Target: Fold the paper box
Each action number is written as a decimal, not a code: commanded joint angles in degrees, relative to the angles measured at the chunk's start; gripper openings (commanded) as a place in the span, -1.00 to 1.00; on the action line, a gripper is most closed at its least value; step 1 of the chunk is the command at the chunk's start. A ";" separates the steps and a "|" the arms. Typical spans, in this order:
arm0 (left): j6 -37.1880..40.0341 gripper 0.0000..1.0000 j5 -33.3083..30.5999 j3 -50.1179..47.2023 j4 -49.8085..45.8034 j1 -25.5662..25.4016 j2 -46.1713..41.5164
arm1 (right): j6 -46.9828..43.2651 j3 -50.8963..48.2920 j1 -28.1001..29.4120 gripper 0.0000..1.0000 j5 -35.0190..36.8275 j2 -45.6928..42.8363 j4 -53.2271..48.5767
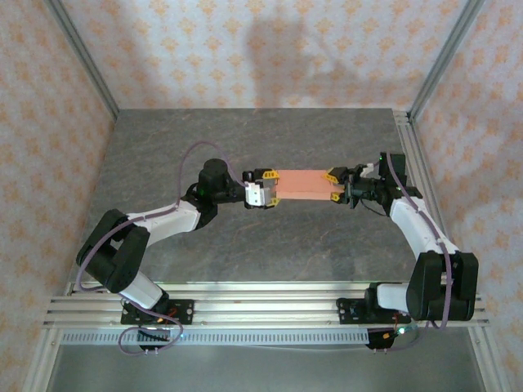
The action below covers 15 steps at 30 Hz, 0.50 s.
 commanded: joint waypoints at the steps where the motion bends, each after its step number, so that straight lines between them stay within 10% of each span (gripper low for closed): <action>1: -0.27 0.17 1.08 1.66 1.26 -0.96 -1.07 | 1.86 -0.96 0.02 -0.54 -1.80 -1.97 0.52; 15: 0.78 0.16 0.95 3.16 -2.47 -1.94 -0.73 | 4.43 -3.57 0.09 -0.52 -1.95 -3.01 4.02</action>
